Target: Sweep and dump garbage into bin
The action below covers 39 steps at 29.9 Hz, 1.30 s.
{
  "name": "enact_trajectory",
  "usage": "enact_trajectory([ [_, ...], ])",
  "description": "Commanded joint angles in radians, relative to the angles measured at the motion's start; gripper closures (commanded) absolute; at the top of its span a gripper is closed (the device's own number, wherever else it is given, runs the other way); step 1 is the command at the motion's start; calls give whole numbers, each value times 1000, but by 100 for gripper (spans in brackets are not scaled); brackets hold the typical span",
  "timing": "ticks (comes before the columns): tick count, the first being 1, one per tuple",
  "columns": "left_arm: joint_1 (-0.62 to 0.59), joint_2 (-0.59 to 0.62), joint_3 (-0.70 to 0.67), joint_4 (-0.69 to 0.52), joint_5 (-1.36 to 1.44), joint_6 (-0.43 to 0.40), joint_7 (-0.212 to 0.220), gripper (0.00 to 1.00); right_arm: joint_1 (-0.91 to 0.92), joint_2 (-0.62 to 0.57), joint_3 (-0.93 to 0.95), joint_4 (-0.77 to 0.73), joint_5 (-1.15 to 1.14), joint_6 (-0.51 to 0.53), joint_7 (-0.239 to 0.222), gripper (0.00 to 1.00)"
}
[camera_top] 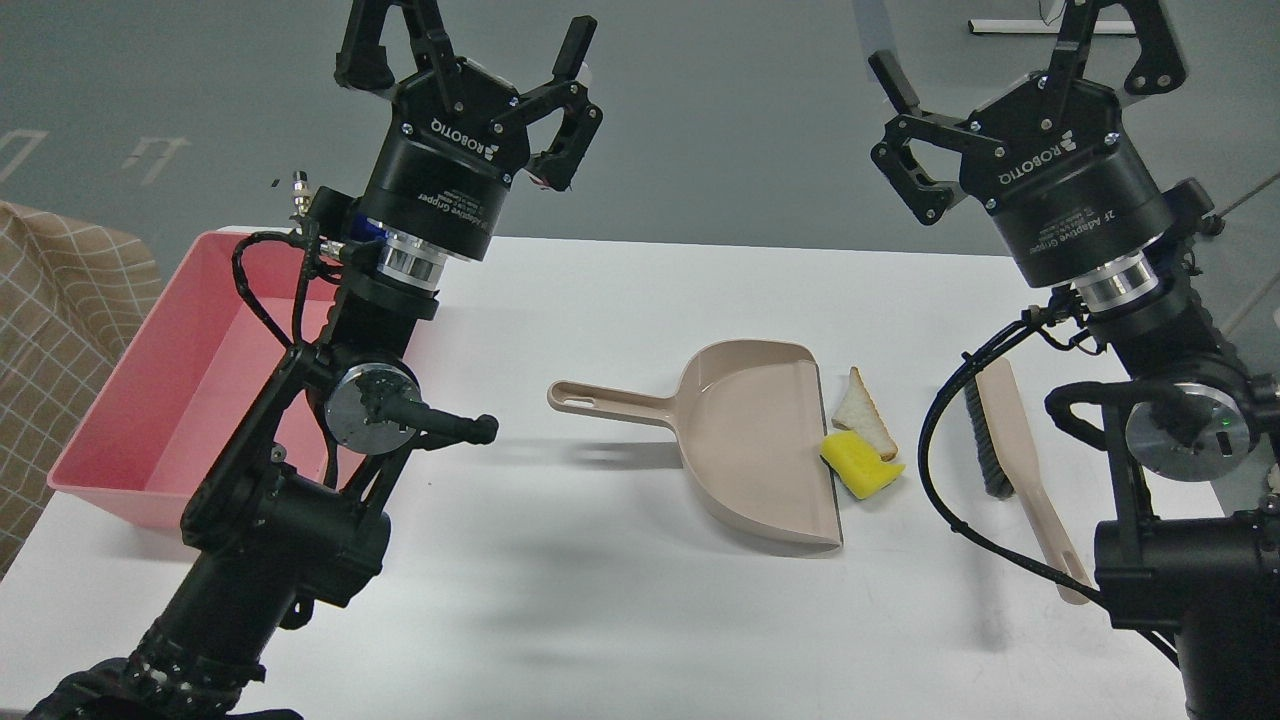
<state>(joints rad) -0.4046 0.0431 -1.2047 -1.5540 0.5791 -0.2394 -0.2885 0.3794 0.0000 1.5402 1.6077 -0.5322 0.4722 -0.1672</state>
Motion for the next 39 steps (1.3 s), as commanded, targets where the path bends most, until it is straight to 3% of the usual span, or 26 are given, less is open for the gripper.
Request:
enact_trajectory([
  [1,1,0,1,-1,1,0,-3,2,-2,0,0,0,0,0,0,0],
  [7,13,-2,13,-9,2,40,3,2,-8,0,0,0,0,2,0,0],
  [10,12,0,25,-15,18,107,8,2,-8,0,0,0,0,3,0,0],
  [14,12,35,94,-118,95,305,12,2,-11,0,0,-3,1,5,0,0],
  [16,12,60,128,-138,136,331,20,2,-11,0,0,-5,1,5,0,0],
  [22,15,106,212,-166,272,538,113,2,-20,0,8,-5,3,5,0,0],
  [25,23,113,215,-192,277,574,140,2,-25,0,11,-5,3,5,0,0],
  [31,75,156,303,-207,399,693,152,2,-24,0,17,-15,3,5,0,0],
  [39,162,169,306,-207,478,709,147,2,-10,0,18,-38,3,5,0,0],
])
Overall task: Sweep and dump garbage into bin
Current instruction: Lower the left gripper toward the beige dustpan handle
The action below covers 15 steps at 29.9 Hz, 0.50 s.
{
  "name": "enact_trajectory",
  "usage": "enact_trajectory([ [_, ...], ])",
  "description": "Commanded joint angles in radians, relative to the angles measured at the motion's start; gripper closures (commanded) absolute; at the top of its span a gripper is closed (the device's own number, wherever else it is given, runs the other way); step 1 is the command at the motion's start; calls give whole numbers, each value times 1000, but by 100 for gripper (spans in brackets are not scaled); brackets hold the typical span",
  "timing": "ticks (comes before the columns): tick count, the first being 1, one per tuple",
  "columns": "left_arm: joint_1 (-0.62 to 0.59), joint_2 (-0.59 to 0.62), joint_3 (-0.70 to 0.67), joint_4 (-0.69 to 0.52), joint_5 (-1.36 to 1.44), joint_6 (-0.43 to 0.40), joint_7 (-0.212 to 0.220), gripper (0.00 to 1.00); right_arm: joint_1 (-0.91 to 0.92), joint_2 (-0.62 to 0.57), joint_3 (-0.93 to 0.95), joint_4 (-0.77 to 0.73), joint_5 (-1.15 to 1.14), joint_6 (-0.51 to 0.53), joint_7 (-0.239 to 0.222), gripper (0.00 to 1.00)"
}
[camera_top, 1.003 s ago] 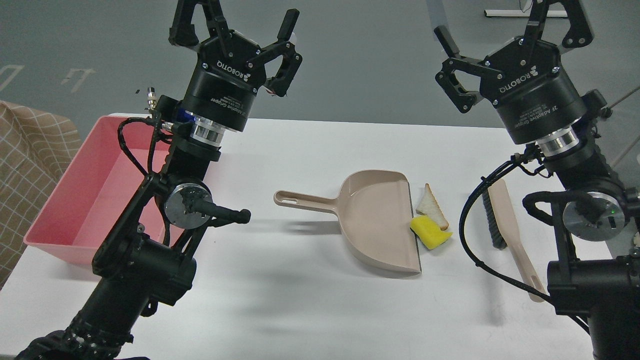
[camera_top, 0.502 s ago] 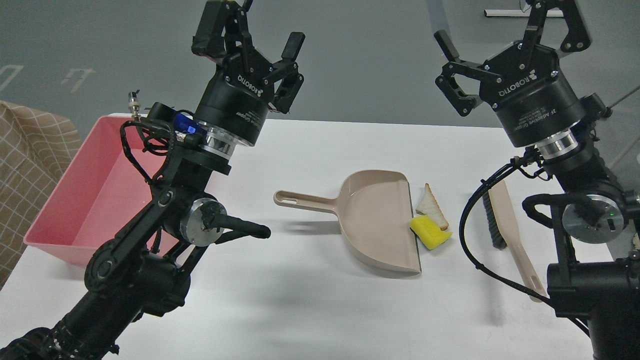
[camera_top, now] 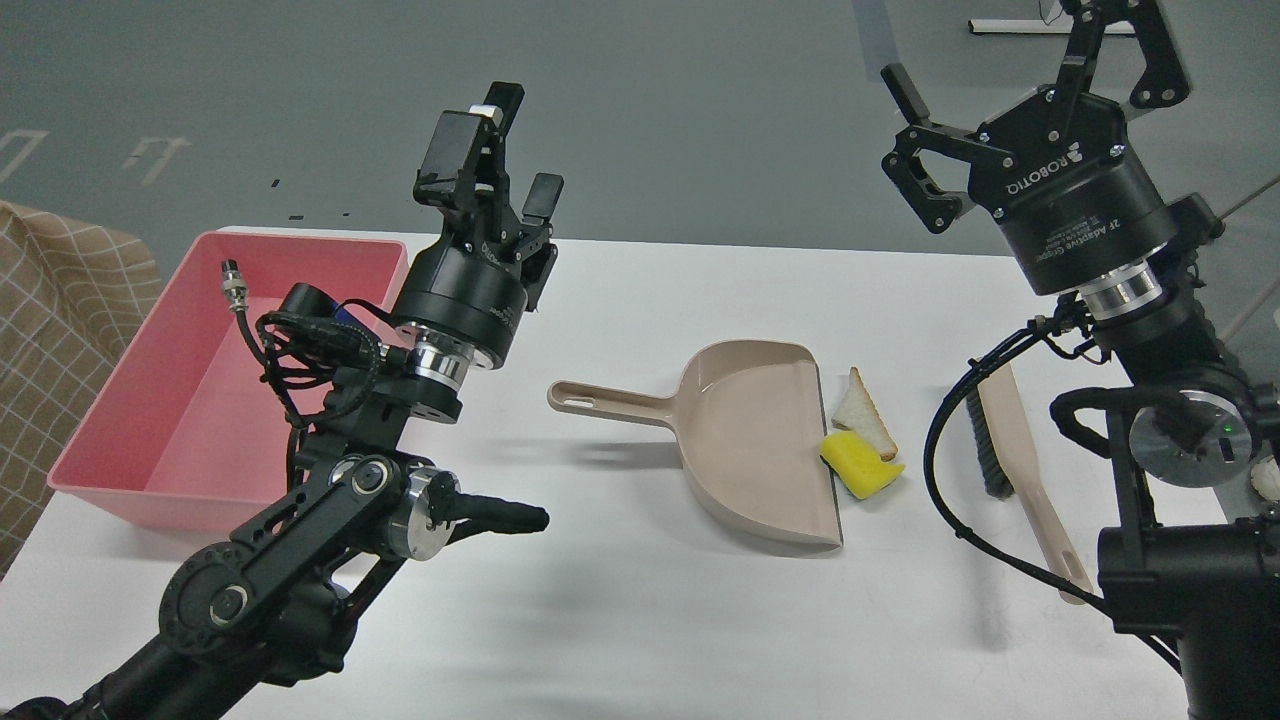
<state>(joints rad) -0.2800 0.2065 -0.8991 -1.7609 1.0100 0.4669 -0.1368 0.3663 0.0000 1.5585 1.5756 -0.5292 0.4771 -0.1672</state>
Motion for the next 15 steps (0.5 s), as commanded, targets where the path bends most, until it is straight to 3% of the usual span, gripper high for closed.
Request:
enact_trajectory([
  [1,47,5,0,0,62,2,-6,2,3,0,0,-6,0,0,0,0],
  [15,243,-38,26,-2,200,22,-27,2,19,0,11,-37,0,0,2,0],
])
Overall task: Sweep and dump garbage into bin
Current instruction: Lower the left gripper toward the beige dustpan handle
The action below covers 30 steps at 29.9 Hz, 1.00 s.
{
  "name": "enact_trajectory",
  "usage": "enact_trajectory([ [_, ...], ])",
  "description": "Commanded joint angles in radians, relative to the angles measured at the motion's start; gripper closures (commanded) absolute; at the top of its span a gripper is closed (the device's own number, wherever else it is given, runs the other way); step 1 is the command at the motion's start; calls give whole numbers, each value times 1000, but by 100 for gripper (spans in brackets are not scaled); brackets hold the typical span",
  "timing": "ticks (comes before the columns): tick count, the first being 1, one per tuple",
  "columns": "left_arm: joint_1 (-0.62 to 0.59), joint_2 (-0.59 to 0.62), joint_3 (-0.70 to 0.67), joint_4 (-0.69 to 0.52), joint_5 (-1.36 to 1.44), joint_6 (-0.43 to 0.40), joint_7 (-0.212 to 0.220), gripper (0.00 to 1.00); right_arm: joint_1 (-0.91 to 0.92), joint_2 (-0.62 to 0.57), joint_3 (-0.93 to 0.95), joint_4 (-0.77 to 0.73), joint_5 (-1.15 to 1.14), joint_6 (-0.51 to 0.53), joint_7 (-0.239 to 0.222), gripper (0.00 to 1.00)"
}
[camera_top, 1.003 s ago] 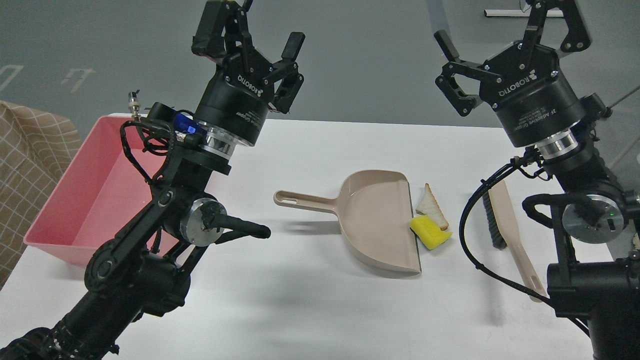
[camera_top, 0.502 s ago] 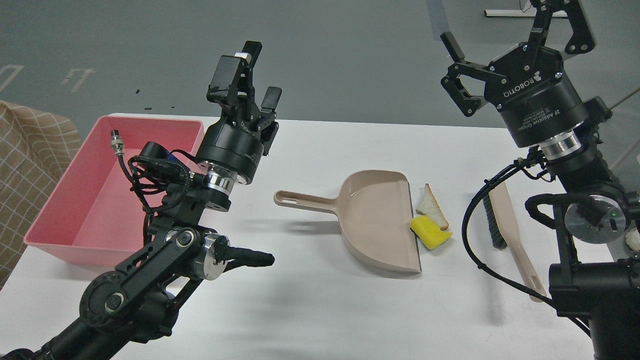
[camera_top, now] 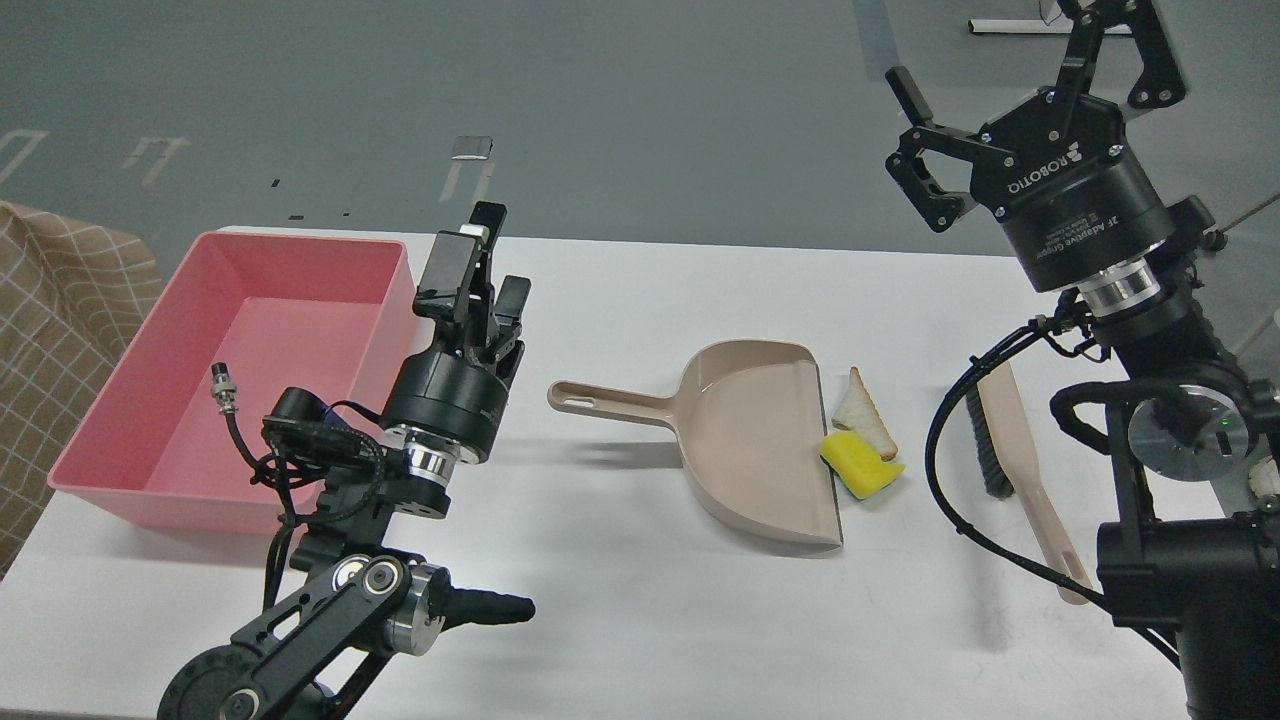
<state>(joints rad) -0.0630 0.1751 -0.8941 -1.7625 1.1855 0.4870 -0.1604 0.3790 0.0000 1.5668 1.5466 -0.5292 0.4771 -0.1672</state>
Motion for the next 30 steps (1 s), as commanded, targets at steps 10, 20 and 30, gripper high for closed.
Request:
enact_trajectory([
  [10,167,-66,81,0,106,2,-19,2,12,0,4,-60,0,0,3,0],
  [20,204,-103,169,20,157,2,-37,2,31,0,6,-71,1,0,3,0],
  [30,196,-103,179,158,172,2,-62,2,31,0,10,-68,1,0,3,0],
])
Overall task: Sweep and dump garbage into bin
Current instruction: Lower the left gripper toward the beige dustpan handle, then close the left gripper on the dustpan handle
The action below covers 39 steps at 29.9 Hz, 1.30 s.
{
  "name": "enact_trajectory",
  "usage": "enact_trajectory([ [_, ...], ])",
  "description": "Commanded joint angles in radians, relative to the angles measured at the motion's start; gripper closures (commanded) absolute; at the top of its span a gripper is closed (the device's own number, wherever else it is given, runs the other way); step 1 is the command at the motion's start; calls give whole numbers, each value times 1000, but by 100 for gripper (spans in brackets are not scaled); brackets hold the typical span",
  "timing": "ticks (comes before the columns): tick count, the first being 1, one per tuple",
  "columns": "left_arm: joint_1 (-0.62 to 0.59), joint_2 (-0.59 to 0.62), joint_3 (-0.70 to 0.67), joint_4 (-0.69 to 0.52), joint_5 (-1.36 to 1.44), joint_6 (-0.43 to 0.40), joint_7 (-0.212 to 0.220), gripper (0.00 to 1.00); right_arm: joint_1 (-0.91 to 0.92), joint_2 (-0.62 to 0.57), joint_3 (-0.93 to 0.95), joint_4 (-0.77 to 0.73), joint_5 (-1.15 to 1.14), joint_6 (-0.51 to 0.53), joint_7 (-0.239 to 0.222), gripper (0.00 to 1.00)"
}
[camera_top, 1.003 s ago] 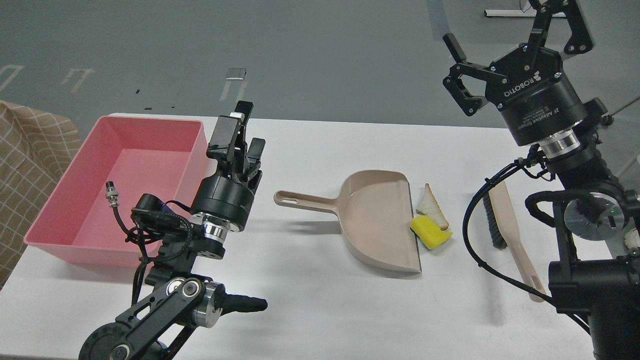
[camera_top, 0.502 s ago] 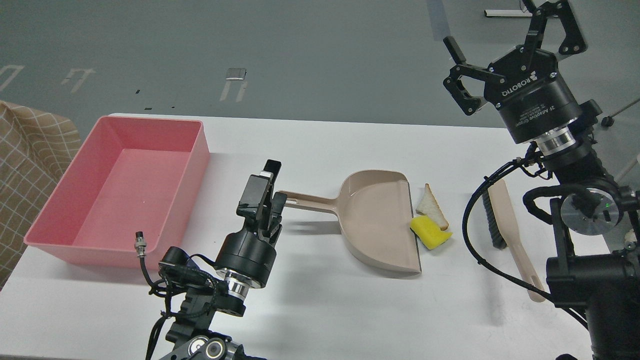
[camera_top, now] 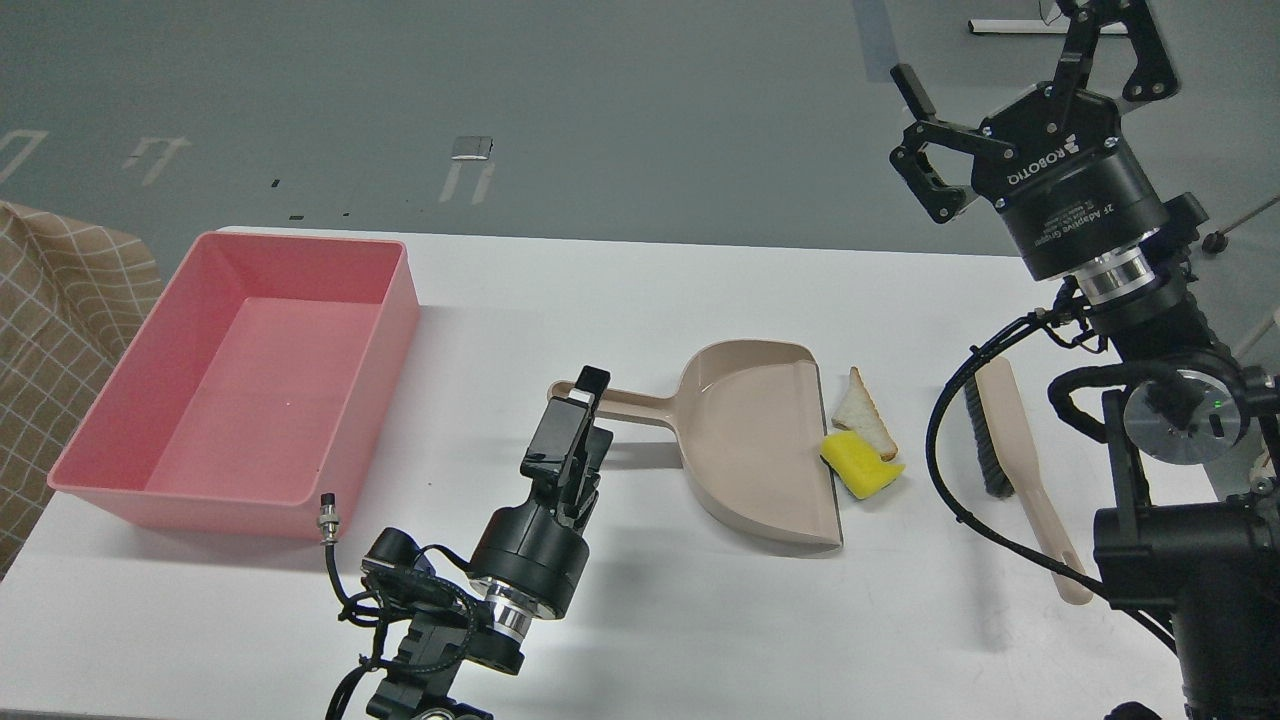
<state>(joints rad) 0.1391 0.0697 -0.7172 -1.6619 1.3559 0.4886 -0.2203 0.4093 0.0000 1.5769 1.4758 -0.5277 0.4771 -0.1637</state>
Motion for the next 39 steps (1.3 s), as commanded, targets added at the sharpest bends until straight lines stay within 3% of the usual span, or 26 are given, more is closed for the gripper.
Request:
enact_trajectory([
  [1,-7,2,7,85,2,0,-2,2,0,0,0,3,0,0,0,0],
  [7,-33,-1,24,209,26,0,-17,2,0,0,6,4,0,-2,0,0],
  [14,-70,-10,21,274,14,0,-21,2,0,0,11,4,0,-2,0,0],
  [39,-145,-22,10,335,-23,0,-22,2,16,0,14,1,0,-2,-3,0],
])
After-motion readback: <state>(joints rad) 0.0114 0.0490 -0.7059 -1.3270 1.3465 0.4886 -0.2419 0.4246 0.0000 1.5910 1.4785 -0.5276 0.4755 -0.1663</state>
